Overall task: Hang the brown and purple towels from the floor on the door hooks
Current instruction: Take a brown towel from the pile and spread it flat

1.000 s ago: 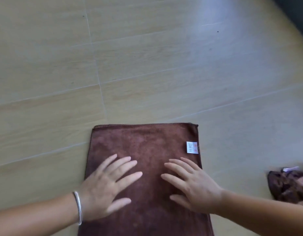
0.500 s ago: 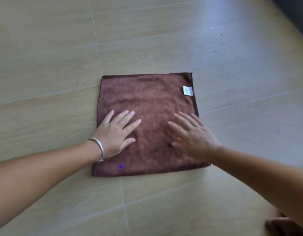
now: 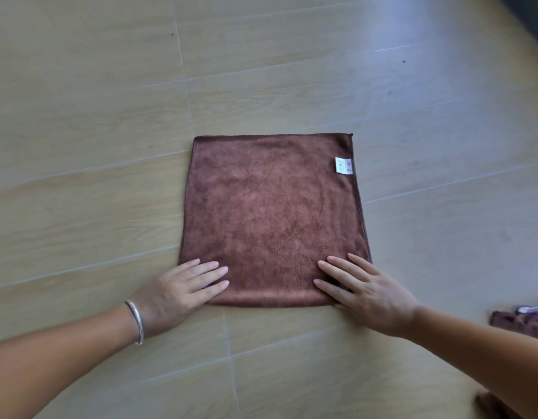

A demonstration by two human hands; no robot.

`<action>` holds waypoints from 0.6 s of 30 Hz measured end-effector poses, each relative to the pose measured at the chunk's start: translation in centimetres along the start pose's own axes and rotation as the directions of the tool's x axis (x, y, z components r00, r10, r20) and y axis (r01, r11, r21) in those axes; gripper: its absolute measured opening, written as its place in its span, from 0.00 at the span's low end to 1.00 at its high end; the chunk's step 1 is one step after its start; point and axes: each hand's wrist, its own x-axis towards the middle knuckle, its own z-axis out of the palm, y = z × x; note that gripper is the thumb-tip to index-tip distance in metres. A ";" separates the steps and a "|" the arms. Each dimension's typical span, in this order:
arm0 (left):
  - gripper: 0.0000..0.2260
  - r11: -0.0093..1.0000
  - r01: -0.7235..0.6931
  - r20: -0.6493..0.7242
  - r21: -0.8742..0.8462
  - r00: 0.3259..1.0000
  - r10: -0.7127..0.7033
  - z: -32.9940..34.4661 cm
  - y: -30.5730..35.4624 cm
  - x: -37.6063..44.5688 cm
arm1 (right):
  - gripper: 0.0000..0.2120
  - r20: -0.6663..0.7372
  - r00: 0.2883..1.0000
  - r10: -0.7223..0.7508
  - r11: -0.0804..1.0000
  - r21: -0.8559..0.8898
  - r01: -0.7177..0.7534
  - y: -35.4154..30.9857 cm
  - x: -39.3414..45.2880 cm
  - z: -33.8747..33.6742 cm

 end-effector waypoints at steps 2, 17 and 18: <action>0.24 0.998 0.052 -0.002 -0.035 0.999 -0.052 -1.4 0.3 -0.1 | 0.22 0.024 0.997 0.074 0.997 0.010 -0.074 -0.6 -0.1 -1.4; 0.09 0.827 0.556 0.223 -0.090 0.820 -0.527 -36.7 -0.1 -1.2 | 0.08 -0.043 0.957 0.286 0.955 0.096 -0.281 0.6 3.4 -40.7; 0.09 0.815 0.574 0.216 -0.077 0.808 -0.548 -39.9 -0.2 -1.3 | 0.08 -0.061 0.953 0.298 0.952 0.089 -0.292 0.5 3.6 -44.4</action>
